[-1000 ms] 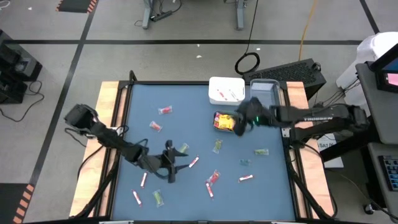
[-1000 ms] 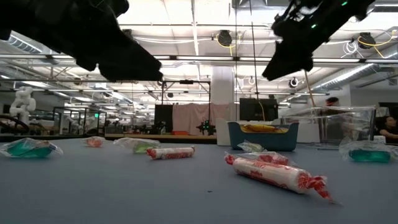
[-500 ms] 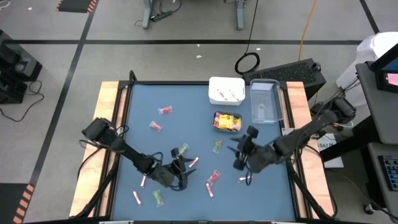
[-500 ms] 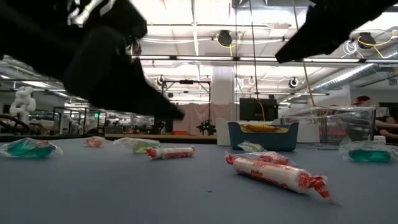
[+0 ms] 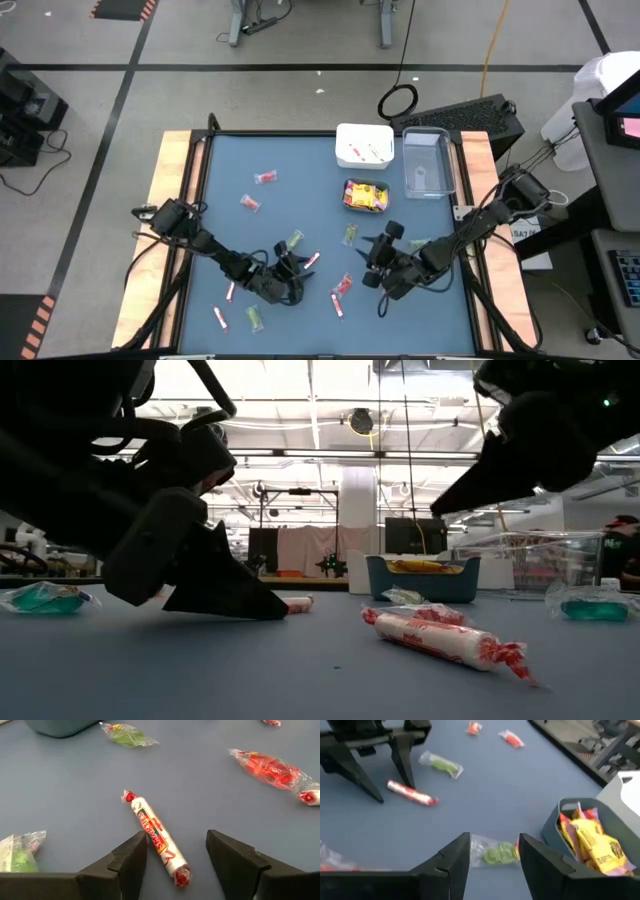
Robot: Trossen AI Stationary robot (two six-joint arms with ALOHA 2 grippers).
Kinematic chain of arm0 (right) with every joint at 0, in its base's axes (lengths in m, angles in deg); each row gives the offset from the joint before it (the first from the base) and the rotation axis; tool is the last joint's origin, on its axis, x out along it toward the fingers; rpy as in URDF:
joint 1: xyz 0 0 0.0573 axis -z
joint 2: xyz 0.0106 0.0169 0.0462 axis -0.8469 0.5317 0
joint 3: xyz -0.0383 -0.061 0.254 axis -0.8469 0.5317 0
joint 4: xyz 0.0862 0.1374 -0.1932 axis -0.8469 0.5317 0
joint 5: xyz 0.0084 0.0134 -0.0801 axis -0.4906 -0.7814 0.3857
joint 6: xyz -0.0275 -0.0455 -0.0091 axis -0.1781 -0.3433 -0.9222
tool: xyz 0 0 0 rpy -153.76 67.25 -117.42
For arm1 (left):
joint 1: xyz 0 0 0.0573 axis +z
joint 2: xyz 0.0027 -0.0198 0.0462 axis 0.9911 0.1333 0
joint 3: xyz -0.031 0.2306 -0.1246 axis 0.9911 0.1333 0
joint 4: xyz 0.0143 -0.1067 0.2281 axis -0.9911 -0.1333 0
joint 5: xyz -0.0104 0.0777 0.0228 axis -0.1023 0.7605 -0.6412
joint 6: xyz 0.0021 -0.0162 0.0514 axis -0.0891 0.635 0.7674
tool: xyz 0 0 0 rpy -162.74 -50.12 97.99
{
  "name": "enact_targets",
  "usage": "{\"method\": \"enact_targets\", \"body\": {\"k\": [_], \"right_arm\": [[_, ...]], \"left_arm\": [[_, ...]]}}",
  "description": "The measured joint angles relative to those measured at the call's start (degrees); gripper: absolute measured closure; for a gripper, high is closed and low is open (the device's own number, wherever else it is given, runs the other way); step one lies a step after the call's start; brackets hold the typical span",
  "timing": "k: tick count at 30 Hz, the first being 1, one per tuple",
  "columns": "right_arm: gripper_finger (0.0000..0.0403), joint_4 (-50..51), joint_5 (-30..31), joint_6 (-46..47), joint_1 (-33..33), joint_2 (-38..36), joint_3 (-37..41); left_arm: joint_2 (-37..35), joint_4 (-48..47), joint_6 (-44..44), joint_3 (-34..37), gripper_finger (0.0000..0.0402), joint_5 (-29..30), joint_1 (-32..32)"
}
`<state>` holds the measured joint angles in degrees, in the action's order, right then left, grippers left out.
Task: Sort candy
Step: Put the center white candy into the white bin
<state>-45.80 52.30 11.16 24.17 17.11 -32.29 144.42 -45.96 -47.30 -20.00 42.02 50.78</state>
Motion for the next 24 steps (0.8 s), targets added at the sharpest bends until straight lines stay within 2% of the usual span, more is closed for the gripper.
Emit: {"method": "enact_targets", "body": {"k": [4, 8, 12, 17, 21, 24], "right_arm": [[0.0243, -6.0, 0.0, -5.8, 0.3, 0.0, 0.0], [0.0243, -13.4, -1.1, -12.7, 0.3, 0.0, -0.1], [0.0243, -20.2, -4.7, -19.3, 0.3, 0.0, -0.1], [0.0243, -24.4, -10.8, -22.0, 0.3, 0.0, -0.1], [0.024, -24.8, -15.5, -16.2, 0.7, 0.7, -0.1], [0.0221, -24.9, -17.1, -13.6, 0.9, 2.5, -0.1]], "left_arm": [[0.0, -0.1, 0.7, -0.1, 0.0225, -0.9, 0.3], [0.0, -2.6, 1.6, -0.2, 0.0294, -1.9, 0.6], [0.0, -4.2, 2.2, -0.2, 0.0358, -1.7, 0.7], [-0.7, -3.4, 6.2, 0.0, 0.0359, -0.4, 0.7], [-3.1, -4.7, 10.6, 0.4, 0.0357, 2.0, 0.9], [-5.8, -4.6, 14.3, 0.3, 0.0345, 2.4, 0.9]]}}
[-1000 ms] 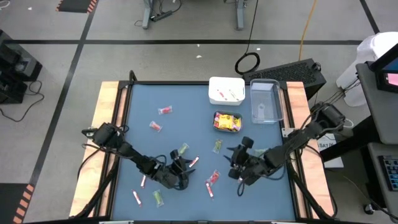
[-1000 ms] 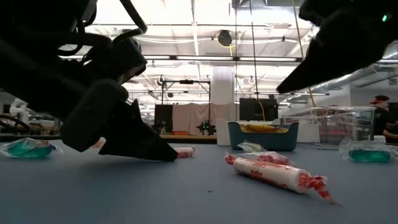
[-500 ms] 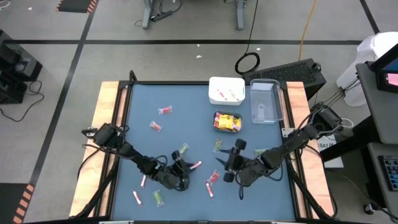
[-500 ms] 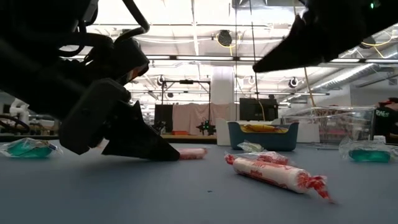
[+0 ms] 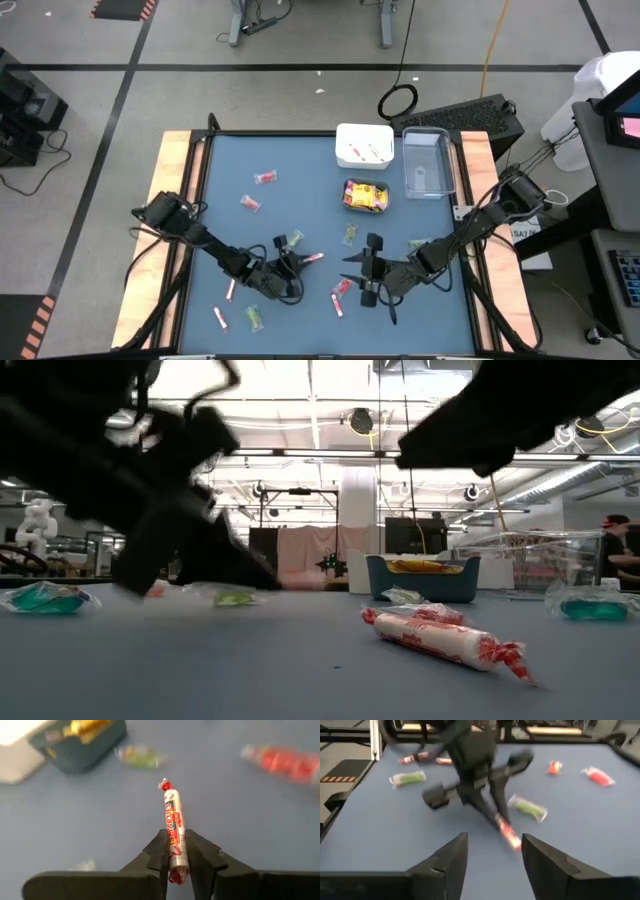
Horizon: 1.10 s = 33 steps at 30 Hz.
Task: Sort candy
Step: Put the center white candy into the white bin
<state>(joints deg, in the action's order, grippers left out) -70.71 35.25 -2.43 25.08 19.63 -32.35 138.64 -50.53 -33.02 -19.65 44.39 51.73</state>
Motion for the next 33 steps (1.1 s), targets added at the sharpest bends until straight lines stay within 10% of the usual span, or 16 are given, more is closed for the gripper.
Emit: {"method": "enact_targets", "body": {"k": [14, 33], "right_arm": [[0.0111, -8.8, 0.3, -9.8, 4.9, 15.3, -8.5], [0.0222, 19.0, -1.6, -9.1, 8.4, 23.3, -27.1]], "left_arm": [[-7.2, 1.3, 14.7, -0.1, 0.0348, -4.0, -0.6], [-7.2, -1.6, 15.9, -0.2, 0.0347, -5.0, -0.6]]}}
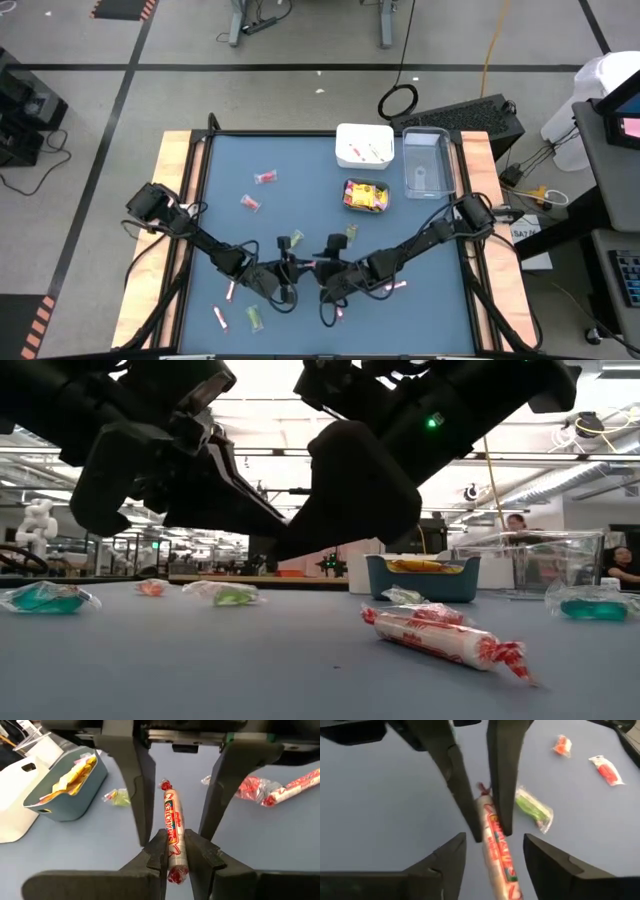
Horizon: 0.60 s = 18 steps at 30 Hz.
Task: Sort candy
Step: Put the center white candy into the white bin
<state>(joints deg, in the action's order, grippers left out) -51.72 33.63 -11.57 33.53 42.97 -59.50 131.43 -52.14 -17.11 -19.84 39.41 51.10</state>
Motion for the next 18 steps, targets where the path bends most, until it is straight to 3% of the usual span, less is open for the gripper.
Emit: {"method": "enact_targets", "body": {"k": [18], "right_arm": [[0.038, 1.2, -1.2, -1.0, -0.1, 0.0, 0.0]], "left_arm": [[0.0, -1.0, 0.0, 0.0, 0.0344, 0.5, 0.0]]}}
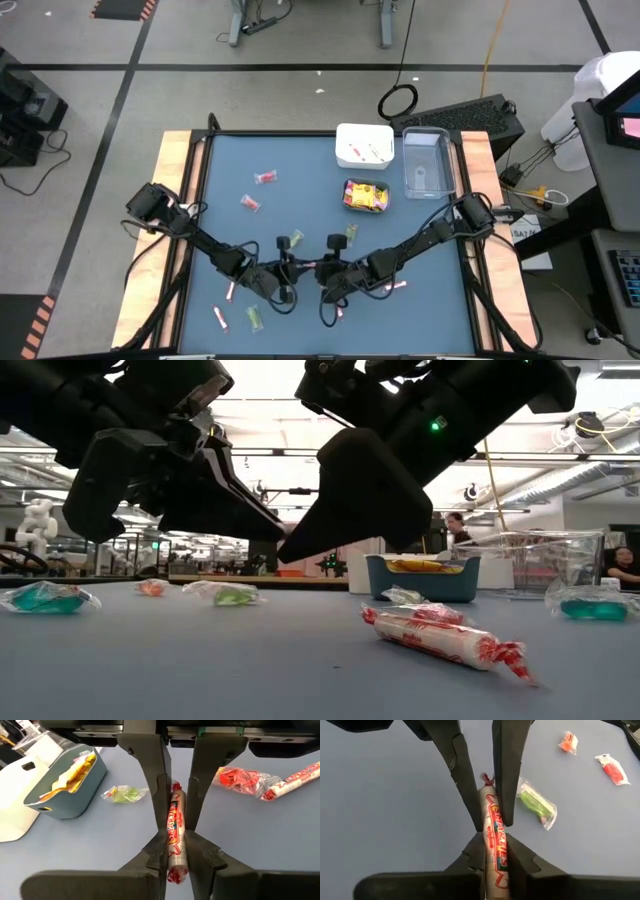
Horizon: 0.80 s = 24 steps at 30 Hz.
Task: Sort candy
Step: Put the center white candy into the white bin
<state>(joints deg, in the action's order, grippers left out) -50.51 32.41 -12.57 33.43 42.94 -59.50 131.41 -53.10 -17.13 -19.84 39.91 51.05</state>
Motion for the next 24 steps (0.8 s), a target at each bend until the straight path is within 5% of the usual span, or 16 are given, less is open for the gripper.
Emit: {"method": "enact_targets", "body": {"k": [10, 17, 24], "right_arm": [[0.0347, 2.6, -3.4, 0.0, -0.1, -0.6, 0.0], [0.0368, 18.2, -10.5, 9.5, -1.3, -7.4, 0.0], [0.0358, 27.8, -2.1, 12.2, -6.1, -15.5, 0.0]], "left_arm": [[-0.4, 0.8, -1.6, 0.0, 0.0238, 4.4, -2.8], [-6.0, -2.7, -5.8, 0.0, 0.0176, 5.3, -8.5], [-14.6, -18.9, -19.1, -0.1, 0.0181, 5.6, -12.1]]}}
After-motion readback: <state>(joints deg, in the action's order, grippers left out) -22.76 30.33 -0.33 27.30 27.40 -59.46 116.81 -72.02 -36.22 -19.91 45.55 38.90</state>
